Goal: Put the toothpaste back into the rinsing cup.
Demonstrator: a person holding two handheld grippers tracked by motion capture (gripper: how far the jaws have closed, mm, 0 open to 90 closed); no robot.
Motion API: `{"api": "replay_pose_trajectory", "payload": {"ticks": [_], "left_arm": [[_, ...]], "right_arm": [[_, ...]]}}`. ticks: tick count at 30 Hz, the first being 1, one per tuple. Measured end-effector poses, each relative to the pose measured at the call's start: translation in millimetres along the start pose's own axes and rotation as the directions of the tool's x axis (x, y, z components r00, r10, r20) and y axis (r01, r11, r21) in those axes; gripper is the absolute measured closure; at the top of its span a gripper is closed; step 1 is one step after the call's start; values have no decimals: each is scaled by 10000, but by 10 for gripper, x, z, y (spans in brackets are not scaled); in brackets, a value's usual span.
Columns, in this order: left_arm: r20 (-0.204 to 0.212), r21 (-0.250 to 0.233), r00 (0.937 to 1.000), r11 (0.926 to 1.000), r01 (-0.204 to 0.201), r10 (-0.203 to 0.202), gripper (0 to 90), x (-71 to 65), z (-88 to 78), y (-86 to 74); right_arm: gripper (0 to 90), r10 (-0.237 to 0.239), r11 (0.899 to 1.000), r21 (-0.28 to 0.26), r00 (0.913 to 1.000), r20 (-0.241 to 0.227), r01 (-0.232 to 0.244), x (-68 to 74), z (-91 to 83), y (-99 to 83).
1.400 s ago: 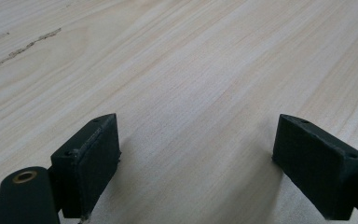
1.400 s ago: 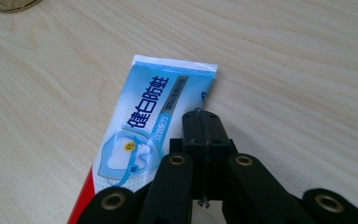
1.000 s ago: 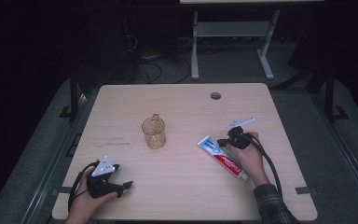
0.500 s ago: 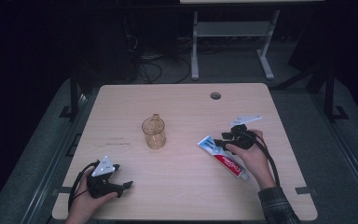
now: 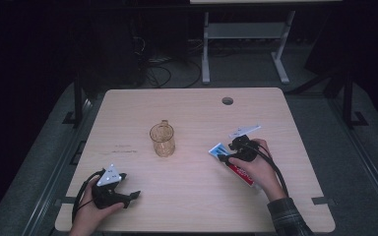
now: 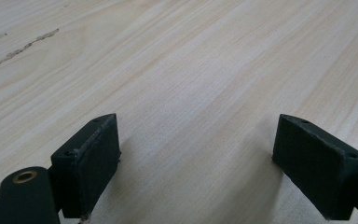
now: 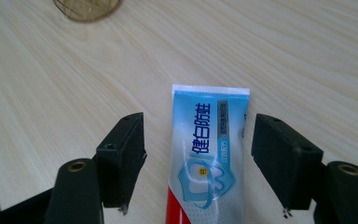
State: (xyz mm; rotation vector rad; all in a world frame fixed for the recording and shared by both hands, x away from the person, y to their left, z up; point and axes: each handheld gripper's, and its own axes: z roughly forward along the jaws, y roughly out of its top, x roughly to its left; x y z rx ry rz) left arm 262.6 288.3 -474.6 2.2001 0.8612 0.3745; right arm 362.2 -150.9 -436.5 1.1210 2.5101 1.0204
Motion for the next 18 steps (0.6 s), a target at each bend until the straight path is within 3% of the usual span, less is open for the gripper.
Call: {"api": "replay_pose_trajectory", "payload": {"ticks": [18], "left_arm": [[-1, 2, 10000, 10000, -4, 4, 138, 0, 0, 0]], "right_arm": [[382, -554, 9887, 1419, 9973, 480, 481, 16, 253, -62]]}}
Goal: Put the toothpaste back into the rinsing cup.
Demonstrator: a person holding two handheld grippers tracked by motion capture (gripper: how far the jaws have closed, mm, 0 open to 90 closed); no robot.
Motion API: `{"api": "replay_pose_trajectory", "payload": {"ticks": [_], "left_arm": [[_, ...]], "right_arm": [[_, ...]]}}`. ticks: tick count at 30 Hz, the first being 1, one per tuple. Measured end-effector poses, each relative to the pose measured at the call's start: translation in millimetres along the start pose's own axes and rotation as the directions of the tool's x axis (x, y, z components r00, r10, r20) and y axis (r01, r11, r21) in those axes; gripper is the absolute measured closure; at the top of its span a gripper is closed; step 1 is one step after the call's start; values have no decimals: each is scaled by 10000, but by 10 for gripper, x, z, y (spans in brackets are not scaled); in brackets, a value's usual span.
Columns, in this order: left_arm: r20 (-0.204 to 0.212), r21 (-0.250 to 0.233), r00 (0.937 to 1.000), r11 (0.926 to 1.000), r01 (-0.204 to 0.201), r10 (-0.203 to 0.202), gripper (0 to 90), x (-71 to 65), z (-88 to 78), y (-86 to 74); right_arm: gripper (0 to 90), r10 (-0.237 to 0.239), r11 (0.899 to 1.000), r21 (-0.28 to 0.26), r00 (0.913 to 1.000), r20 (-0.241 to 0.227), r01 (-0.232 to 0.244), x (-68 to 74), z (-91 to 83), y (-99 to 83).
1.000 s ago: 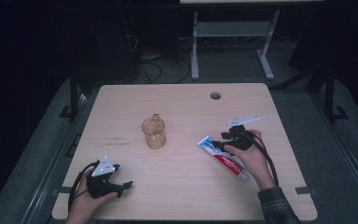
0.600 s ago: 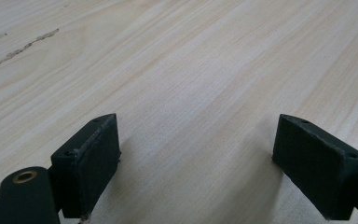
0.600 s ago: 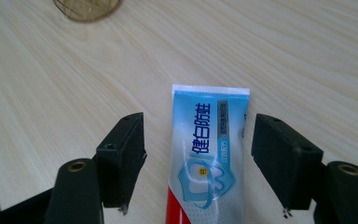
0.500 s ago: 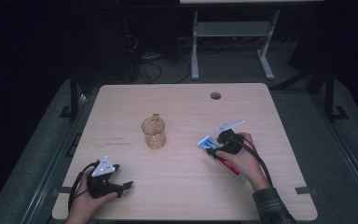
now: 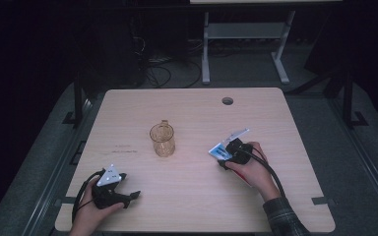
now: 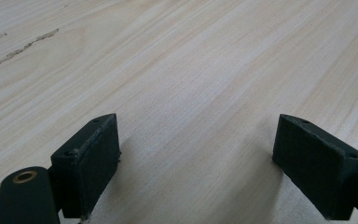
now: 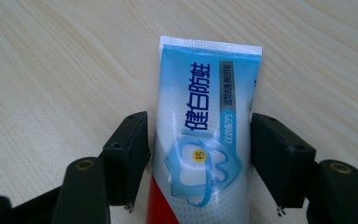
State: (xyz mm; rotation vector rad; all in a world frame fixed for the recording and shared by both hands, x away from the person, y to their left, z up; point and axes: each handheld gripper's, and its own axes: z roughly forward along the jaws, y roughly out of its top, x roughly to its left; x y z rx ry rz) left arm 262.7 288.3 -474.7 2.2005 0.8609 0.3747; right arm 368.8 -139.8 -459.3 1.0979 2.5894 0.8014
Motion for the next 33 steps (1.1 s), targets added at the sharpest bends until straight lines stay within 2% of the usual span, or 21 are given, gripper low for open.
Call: {"api": "replay_pose_trajectory", "payload": {"ticks": [2, 8, 19, 26, 33], "left_arm": [[0, -1, 10000, 10000, 0, 0, 138, 0, 0, 0], [-4, 2, 10000, 10000, 11, -11, 138, -2, 1, 1], [-4, 7, 10000, 10000, 6, -6, 137, -1, 1, 1], [-3, 9, 10000, 10000, 4, -4, 138, -1, 1, 1], [-3, 7, 10000, 10000, 4, -4, 138, -1, 1, 1]], "right_arm": [[419, 104, 9999, -22, 9999, -19, -104, -6, -2, -1], [424, 136, 9996, 260, 9999, -18, -135, -10, -3, 35], [557, 218, 9971, 725, 9998, 19, -219, -23, -19, 95], [673, 389, 9971, 652, 9992, -83, -383, -60, -47, 77], [720, 460, 9972, 589, 9989, -71, -455, -64, -69, 68]]}}
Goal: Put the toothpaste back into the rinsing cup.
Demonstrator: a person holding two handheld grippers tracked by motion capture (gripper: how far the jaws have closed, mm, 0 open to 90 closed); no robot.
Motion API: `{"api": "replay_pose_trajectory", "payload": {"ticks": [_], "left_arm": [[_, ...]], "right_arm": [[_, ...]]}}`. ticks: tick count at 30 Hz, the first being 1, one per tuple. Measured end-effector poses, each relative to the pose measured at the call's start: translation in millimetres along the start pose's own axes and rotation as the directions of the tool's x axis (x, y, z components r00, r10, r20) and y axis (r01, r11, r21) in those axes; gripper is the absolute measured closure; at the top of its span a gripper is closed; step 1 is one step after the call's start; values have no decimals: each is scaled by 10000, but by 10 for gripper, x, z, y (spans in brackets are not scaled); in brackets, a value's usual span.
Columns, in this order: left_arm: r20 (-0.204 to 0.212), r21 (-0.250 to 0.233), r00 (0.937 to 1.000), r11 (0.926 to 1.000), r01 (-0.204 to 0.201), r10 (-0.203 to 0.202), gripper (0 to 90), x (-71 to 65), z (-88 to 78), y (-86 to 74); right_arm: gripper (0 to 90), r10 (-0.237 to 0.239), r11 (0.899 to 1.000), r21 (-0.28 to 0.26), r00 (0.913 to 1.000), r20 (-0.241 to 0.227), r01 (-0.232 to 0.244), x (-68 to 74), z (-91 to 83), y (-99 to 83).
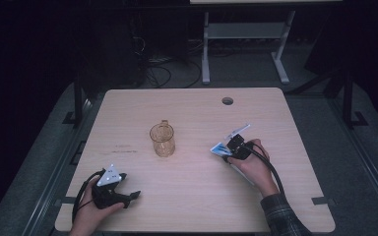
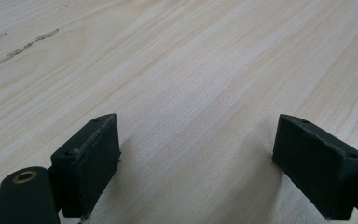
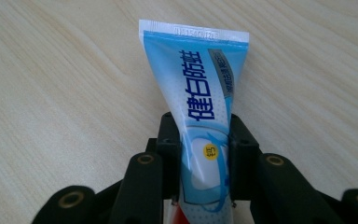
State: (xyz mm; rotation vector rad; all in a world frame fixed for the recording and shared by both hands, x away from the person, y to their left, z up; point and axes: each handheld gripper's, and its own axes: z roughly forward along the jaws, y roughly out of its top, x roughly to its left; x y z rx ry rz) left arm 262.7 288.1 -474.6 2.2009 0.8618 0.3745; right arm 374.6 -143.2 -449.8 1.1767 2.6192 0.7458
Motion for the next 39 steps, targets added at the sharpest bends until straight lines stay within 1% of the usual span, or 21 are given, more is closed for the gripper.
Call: {"api": "replay_pose_trajectory", "payload": {"ticks": [1, 9, 11, 15, 18, 25, 28, 31, 35, 39], "left_arm": [[1, 0, 10000, 10000, 5, -5, 138, 0, 0, 0], [2, -6, 10000, 10000, 15, -15, 138, -1, 0, 1], [2, -6, 10000, 10000, 13, -13, 138, -1, 0, 1], [3, -4, 10000, 10000, 9, -9, 138, 0, 0, 1], [3, -2, 10000, 10000, 7, -7, 138, 0, 0, 1], [2, 2, 10000, 10000, -1, 1, 138, 0, 0, 0], [3, 0, 10000, 10000, 3, -3, 138, 0, 0, 1], [3, -7, 10000, 10000, 12, -12, 138, -1, 0, 0], [3, 3, 10000, 10000, -3, 3, 138, 1, 0, 1], [4, 0, 10000, 10000, 0, 0, 138, 1, 0, 1]], "right_arm": [[723, 37, 10000, -28, 10000, -77, -37, -8, -5, 1], [725, 45, 10000, -56, 9999, -166, -46, -13, -25, -1], [726, 110, 9998, -135, 9997, -215, -113, -13, -44, -1], [729, 201, 9989, -421, 9993, -329, -214, -35, -115, -3], [730, 343, 9970, -670, 9983, -481, -375, -44, -187, 0], [730, 379, 9909, -1267, 9971, -667, -462, -42, -359, 15], [729, 413, 9869, -1525, 9962, -771, -527, -43, -418, 18], [729, 465, 9809, -1840, 9943, -958, -636, -46, -466, 20], [729, 489, 9706, -2284, 9910, -1248, -766, -50, -528, 21], [729, 400, 9536, -2898, 9882, -1477, -819, -60, -584, 21]]}}
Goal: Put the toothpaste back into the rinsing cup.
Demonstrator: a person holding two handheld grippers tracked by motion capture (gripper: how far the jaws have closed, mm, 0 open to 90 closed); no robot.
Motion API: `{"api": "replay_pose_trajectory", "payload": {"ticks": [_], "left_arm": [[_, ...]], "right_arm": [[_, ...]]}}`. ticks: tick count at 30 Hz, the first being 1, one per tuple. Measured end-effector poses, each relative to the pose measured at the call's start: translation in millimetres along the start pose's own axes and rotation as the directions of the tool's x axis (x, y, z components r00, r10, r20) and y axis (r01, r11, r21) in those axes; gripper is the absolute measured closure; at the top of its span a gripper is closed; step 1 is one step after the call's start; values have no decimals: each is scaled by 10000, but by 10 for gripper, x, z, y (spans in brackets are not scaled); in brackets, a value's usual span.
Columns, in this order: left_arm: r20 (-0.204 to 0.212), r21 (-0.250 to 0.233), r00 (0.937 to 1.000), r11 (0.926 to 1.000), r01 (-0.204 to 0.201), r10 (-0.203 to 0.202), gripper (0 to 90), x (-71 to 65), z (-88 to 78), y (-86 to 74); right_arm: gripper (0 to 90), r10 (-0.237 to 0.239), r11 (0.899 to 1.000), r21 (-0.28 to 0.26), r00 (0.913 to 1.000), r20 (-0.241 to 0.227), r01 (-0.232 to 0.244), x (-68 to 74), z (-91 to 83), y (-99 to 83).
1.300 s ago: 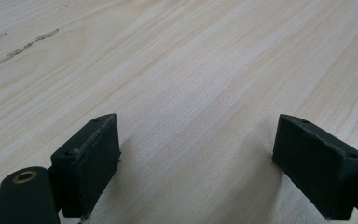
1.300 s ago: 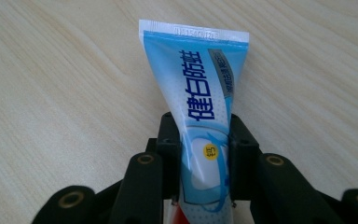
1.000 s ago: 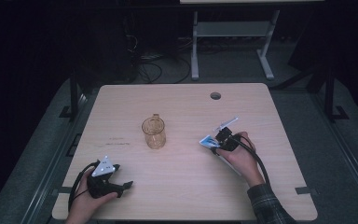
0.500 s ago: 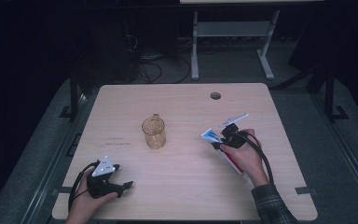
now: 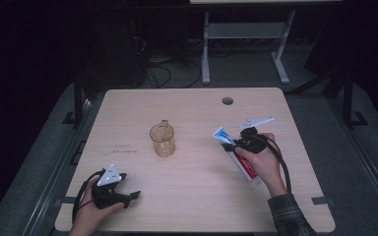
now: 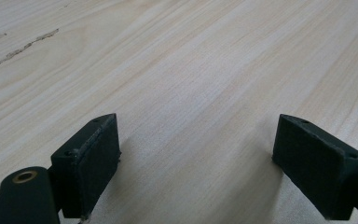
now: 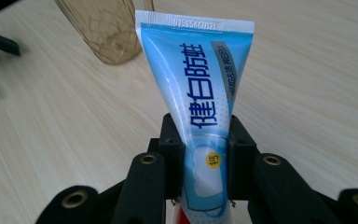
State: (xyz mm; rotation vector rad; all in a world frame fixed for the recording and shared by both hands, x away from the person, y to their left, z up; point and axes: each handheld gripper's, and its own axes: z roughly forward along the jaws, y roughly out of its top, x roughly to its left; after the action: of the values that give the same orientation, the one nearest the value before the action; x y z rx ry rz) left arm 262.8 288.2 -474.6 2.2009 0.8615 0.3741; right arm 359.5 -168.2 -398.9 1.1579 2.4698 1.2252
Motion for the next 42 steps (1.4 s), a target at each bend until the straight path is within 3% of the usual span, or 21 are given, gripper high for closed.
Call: {"api": "replay_pose_trajectory", "payload": {"ticks": [5, 16, 26, 42], "left_arm": [[10, -9, 10000, 10000, 5, -5, 138, -2, 1, -1], [18, -9, 10000, 10000, -20, 20, 138, -1, 0, 0], [37, -26, 10000, 10000, -41, 41, 138, -2, 2, 0], [60, -1, 9999, 10000, -96, 96, 138, -1, 0, 0]], "right_arm": [[729, -50, 9973, -740, 9997, -243, 32, 13, -78, 20], [727, -312, 9857, -1672, 9980, -541, 218, 78, -131, 170], [726, -662, 9764, -2102, 9952, -718, 498, 170, -74, 418], [724, -790, 9668, -2510, 9904, -1136, 483, 224, 12, 764]]}}
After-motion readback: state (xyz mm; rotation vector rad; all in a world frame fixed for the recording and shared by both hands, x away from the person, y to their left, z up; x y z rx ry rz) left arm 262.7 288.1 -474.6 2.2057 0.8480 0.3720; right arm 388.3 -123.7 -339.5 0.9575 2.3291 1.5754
